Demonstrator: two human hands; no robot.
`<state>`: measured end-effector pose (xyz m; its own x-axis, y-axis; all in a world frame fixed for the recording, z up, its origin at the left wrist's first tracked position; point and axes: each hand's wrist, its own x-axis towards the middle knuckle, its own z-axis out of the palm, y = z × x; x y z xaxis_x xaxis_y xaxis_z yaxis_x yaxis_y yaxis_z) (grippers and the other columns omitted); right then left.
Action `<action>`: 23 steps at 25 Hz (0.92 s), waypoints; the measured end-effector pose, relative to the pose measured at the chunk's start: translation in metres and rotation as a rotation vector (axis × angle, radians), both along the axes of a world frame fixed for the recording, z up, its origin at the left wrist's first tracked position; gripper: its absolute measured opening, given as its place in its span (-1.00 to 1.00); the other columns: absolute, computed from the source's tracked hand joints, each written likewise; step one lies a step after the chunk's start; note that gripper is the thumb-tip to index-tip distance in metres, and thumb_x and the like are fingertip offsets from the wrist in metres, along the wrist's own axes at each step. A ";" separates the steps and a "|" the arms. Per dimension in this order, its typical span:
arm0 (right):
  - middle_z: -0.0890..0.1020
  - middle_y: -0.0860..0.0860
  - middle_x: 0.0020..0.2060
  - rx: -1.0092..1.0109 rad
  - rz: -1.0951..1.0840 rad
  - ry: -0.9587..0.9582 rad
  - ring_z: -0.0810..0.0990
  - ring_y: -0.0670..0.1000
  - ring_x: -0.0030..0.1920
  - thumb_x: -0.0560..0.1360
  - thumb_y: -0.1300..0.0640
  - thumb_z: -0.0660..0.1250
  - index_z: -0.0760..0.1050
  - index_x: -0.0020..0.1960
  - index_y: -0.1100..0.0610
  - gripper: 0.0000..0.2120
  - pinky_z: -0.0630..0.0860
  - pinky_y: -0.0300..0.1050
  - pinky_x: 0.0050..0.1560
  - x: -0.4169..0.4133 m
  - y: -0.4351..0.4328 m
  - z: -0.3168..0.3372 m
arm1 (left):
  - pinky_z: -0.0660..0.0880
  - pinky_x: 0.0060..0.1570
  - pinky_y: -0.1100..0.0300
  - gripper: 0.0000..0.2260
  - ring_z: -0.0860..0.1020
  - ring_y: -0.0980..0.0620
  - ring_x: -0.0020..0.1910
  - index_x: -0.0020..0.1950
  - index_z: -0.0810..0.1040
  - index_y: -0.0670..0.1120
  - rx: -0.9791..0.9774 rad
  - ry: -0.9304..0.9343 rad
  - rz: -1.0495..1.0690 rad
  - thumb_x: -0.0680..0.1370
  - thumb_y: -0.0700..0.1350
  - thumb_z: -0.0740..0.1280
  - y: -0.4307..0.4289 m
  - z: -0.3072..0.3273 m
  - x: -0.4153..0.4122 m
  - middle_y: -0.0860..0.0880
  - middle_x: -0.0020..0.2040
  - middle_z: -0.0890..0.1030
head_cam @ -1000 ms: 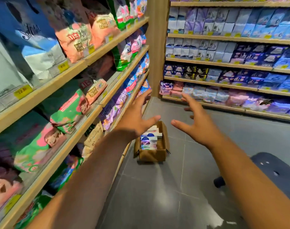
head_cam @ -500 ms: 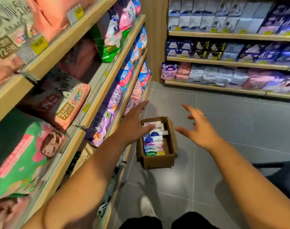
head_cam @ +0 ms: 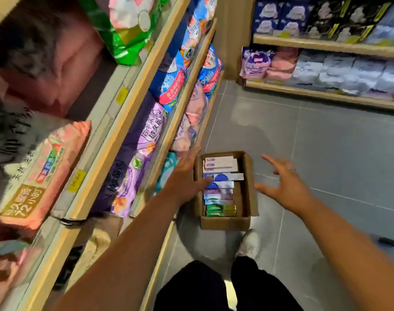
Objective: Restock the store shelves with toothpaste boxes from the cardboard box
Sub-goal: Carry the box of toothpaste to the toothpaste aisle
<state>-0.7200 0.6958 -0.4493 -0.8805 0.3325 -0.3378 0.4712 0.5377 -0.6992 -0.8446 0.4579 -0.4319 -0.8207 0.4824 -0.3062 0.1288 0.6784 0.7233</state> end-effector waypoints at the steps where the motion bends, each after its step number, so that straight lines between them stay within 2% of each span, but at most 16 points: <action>1: 0.32 0.08 0.37 0.000 0.031 -0.026 0.40 0.11 0.32 0.35 -0.02 0.52 0.21 0.47 -0.14 -0.21 0.38 0.02 0.32 -0.012 0.008 -0.018 | 0.32 0.34 0.12 -0.22 0.37 -0.02 0.37 0.51 0.20 0.03 -0.011 -0.021 0.016 0.40 -0.10 0.53 0.005 -0.018 -0.011 -0.08 0.42 0.39; 6: 0.28 0.09 0.41 -0.053 0.055 -0.131 0.39 0.12 0.35 0.34 -0.03 0.53 0.19 0.47 -0.19 -0.19 0.36 0.03 0.36 -0.056 0.032 -0.113 | 0.29 0.39 0.07 -0.19 0.36 -0.01 0.36 0.51 0.19 0.09 -0.084 -0.121 0.015 0.37 -0.05 0.54 0.019 -0.118 -0.053 0.02 0.32 0.38; 9: 0.22 0.06 0.45 -0.041 0.040 -0.180 0.36 0.10 0.37 0.35 -0.07 0.50 0.16 0.45 -0.25 -0.21 0.38 0.04 0.34 -0.073 0.033 -0.184 | 0.29 0.40 -0.03 -0.19 0.35 -0.06 0.38 0.52 0.18 0.08 -0.171 -0.139 -0.072 0.37 0.01 0.53 0.022 -0.187 -0.082 -0.09 0.39 0.39; 12: 0.17 0.06 0.47 -0.005 0.031 -0.207 0.34 0.15 0.39 0.35 -0.10 0.50 0.17 0.45 -0.26 -0.22 0.35 0.05 0.35 -0.086 0.034 -0.269 | 0.31 0.39 -0.04 -0.17 0.36 -0.09 0.38 0.52 0.18 0.09 -0.231 -0.169 -0.090 0.34 0.05 0.52 0.017 -0.269 -0.104 -0.15 0.39 0.41; 16: -0.03 0.11 0.53 0.144 0.012 -0.321 0.11 0.26 0.49 0.31 -0.16 0.50 0.18 0.43 -0.30 -0.20 0.23 0.13 0.41 -0.087 0.043 -0.379 | 0.25 0.41 0.07 -0.14 0.32 -0.11 0.41 0.54 0.12 0.09 -0.333 -0.210 -0.152 0.36 0.01 0.53 -0.003 -0.369 -0.111 -0.17 0.42 0.36; 18: -0.07 0.12 0.54 0.129 0.001 -0.391 0.06 0.30 0.50 0.32 -0.15 0.50 0.18 0.43 -0.32 -0.21 0.21 0.19 0.41 -0.085 0.045 -0.441 | 0.27 0.40 0.03 -0.14 0.31 -0.14 0.41 0.54 0.07 0.14 -0.389 -0.229 -0.152 0.38 0.01 0.51 -0.016 -0.423 -0.108 -0.18 0.43 0.33; 21: -0.07 0.14 0.54 0.091 0.039 -0.471 0.16 0.34 0.47 0.33 -0.11 0.51 0.14 0.43 -0.34 -0.19 0.27 0.21 0.40 -0.085 0.048 -0.511 | 0.33 0.37 -0.07 -0.12 0.31 -0.17 0.41 0.51 -0.03 0.28 -0.455 -0.289 -0.148 0.41 0.03 0.49 -0.024 -0.486 -0.103 -0.15 0.48 0.23; 23: 0.02 0.18 0.53 0.102 0.098 -0.492 0.22 0.33 0.45 0.34 -0.09 0.51 0.11 0.45 -0.32 -0.17 0.30 0.18 0.38 -0.088 0.052 -0.547 | 0.36 0.35 -0.12 -0.11 0.31 -0.19 0.41 0.50 -0.07 0.32 -0.522 -0.333 -0.162 0.41 0.02 0.50 -0.022 -0.524 -0.102 -0.15 0.50 0.19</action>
<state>-0.8075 0.7481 -0.9962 -0.6539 0.3098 -0.6903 0.6756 0.6497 -0.3485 -0.9469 0.4357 -0.9555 -0.5698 0.3111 -0.7606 0.0845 0.9428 0.3224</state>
